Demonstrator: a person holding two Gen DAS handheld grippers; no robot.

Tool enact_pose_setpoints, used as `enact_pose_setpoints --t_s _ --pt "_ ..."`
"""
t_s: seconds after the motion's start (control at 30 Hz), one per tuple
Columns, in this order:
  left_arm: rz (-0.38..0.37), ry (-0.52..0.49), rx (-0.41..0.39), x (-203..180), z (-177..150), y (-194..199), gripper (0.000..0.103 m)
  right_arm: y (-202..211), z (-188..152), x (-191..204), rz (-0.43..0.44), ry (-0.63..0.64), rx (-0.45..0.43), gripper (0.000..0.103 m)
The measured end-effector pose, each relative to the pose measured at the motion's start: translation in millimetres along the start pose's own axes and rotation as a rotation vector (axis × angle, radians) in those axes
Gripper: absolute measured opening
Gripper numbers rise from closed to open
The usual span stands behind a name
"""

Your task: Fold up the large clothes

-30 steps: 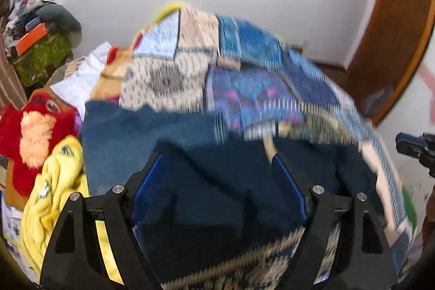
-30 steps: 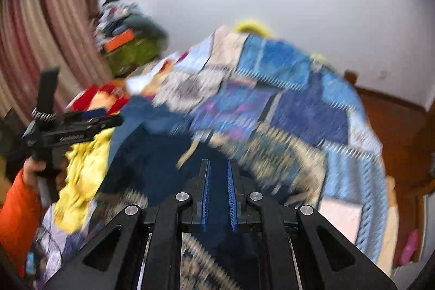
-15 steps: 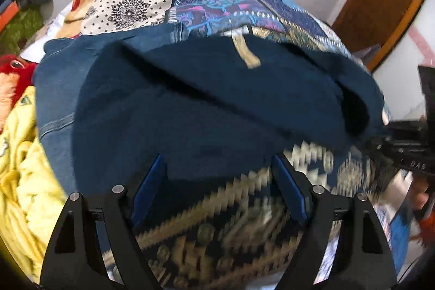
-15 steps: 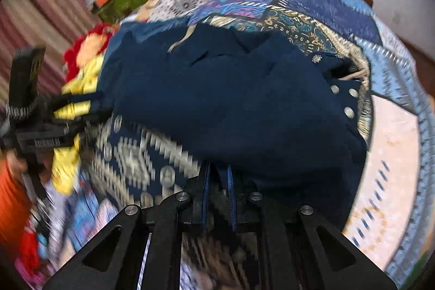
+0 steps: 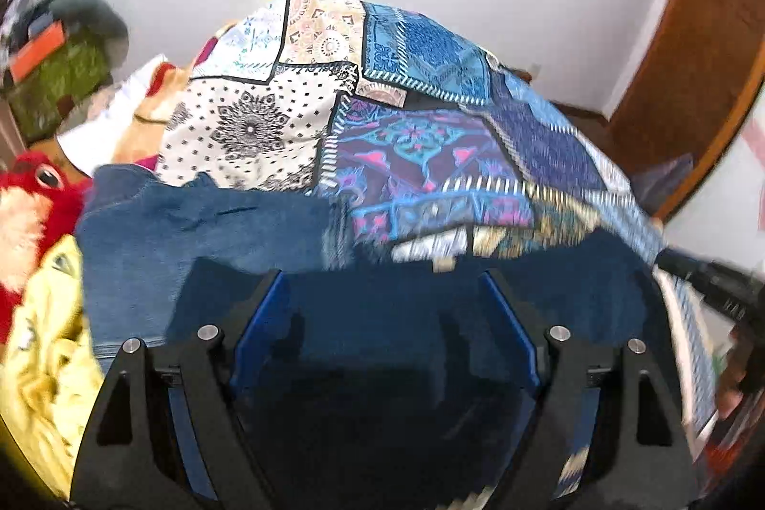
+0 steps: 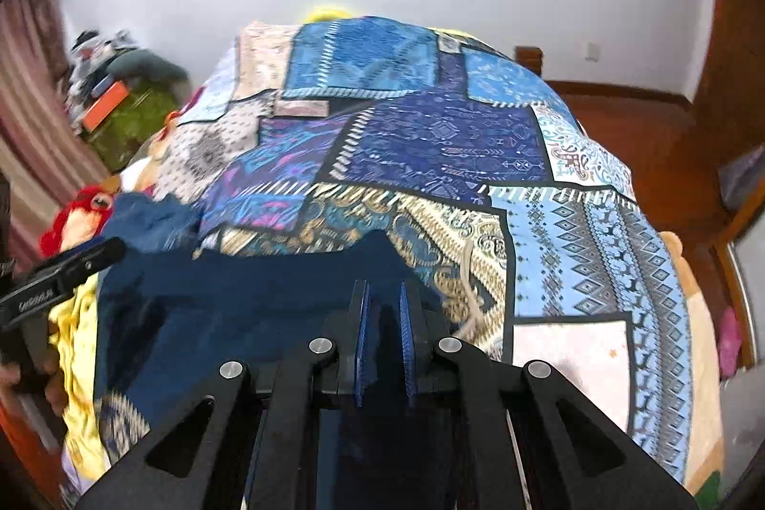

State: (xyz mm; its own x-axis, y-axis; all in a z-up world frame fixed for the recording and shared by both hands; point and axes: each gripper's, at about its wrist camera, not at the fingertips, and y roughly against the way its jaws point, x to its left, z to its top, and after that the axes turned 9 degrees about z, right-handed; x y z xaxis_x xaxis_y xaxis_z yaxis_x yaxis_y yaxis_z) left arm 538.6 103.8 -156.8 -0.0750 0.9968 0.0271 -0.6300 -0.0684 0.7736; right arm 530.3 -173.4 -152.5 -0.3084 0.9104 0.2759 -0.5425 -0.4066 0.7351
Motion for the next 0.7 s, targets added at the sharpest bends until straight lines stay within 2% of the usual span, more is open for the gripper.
enact_pose_setpoints --t_s 0.13,0.3,0.4,0.5,0.6,0.7 --pt "-0.014 -0.060 0.029 4.5 -34.2 20.4 0.081 10.7 -29.4 34.0 0.077 0.106 0.054 0.007" --pt "-0.047 -0.054 0.062 24.7 -79.3 47.5 0.081 10.5 -65.8 83.9 0.116 0.265 0.121 0.007" --pt "-0.070 0.005 0.071 43.8 -107.0 64.5 0.081 1.1 -90.6 106.5 0.097 0.363 0.178 0.007" --pt "-0.070 0.091 0.099 65.0 -137.0 76.0 0.081 -20.6 -114.7 114.6 0.015 0.436 0.226 0.007" --pt "-0.019 0.178 0.140 82.3 -163.3 77.6 0.082 -29.1 -125.2 106.2 -0.006 0.432 0.225 0.008" --pt "-0.043 0.266 0.192 95.5 -191.1 72.9 0.082 -26.4 -118.7 96.7 -0.053 0.388 0.240 0.008"
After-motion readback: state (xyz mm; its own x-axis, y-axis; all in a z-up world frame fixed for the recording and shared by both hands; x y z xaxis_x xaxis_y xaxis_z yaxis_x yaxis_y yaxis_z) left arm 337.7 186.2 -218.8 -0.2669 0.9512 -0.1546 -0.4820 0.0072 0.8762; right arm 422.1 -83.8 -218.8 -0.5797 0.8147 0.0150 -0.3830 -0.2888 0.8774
